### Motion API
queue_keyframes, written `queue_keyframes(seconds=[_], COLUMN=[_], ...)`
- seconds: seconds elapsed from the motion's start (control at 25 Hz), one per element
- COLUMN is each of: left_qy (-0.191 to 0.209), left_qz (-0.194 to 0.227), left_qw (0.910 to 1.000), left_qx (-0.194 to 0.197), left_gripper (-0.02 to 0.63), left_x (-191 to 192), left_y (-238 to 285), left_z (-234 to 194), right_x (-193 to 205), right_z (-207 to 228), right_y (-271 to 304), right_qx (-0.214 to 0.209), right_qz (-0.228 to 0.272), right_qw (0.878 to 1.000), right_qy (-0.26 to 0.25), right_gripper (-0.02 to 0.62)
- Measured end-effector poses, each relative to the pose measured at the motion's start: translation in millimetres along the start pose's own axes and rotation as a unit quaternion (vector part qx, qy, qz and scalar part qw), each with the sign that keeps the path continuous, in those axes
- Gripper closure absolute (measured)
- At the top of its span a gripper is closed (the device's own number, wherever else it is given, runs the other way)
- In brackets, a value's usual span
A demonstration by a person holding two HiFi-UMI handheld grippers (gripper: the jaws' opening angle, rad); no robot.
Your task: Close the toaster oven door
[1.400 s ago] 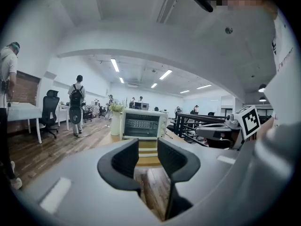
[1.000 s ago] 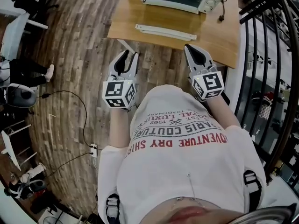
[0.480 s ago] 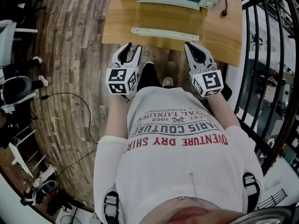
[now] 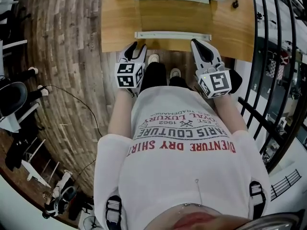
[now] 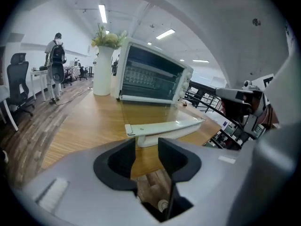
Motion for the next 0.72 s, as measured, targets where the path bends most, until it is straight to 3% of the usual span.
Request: queue_keyframes(seconds=[0.2, 0.72], left_qy=[-0.015, -0.029], left_qz=[-0.024, -0.017], left_qw=[0.9995, 0.9992], left_qx=[0.011, 0.02], left_gripper=[0.466, 0.491], left_x=[12, 7], left_y=[23, 38], left_z=[-12, -19], right_x=[17, 23], right_z=[3, 8], right_y=[7, 18], right_qx=[0.019, 0.031], right_qz=[-0.027, -0.048], right_qw=[0.999, 0.998], right_qy=[0.014, 0.017], right_gripper=[0.591, 0.589])
Point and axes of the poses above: the fingertips, and each gripper's own axes: y forward along the fingers, z to its right, x out of its underside, the point moved 1 cm from there along -y, backward along the fingers, and after that the axes turned 1 degree about x, right-handed, at the moved point
